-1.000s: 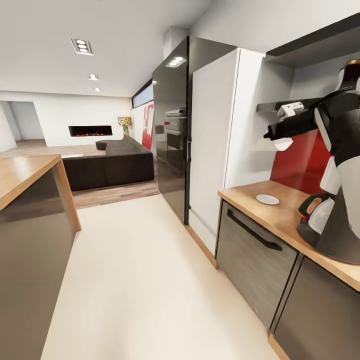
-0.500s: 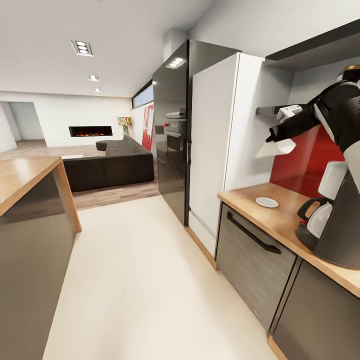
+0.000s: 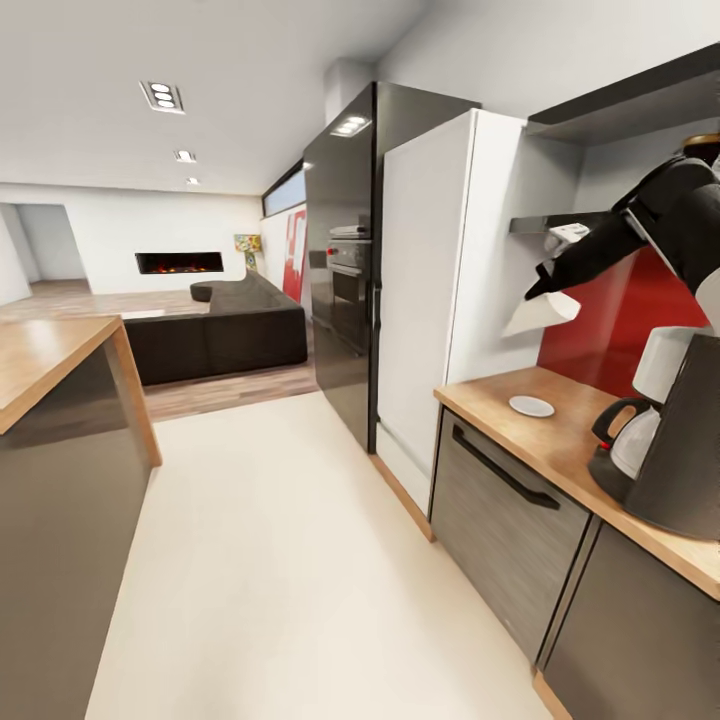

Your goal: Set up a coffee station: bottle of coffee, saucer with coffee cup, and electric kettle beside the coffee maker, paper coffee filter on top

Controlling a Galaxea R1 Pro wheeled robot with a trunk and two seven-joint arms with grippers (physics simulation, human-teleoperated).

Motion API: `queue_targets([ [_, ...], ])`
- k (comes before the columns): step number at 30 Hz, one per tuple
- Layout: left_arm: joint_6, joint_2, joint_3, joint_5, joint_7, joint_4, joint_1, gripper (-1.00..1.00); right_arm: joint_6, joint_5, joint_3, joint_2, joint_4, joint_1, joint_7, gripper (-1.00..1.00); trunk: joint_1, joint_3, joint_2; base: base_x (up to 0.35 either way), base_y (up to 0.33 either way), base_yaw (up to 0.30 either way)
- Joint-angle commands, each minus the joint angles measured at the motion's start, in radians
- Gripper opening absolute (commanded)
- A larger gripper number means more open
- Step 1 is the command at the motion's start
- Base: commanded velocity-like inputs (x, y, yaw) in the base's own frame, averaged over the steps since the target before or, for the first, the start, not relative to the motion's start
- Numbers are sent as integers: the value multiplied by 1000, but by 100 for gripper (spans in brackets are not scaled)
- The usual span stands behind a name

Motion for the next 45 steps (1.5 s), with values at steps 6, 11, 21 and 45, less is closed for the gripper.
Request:
queue_targets([
  [6, -1, 0, 0, 10, 0, 1, 1, 100, 4, 9, 5, -1, -2, -1, 13, -100, 0, -1, -1, 132, 53, -99],
  [11, 0, 0, 1, 10, 0, 1, 1, 100, 4, 9, 46, -2, -2, -1, 13, -100, 0, -1, -1, 146, 59, -38],
  [21, 0, 1, 1, 10, 0, 1, 0, 100, 4, 8, 47, -2, -2, -1, 13, -100, 0, 0, -1, 121, 108, -29],
  [45, 0, 1, 1, 10, 0, 3, 0, 100, 3, 7, 47, -2, -2, -1, 15, -100, 0, 9, -1, 21, 18, -163],
])
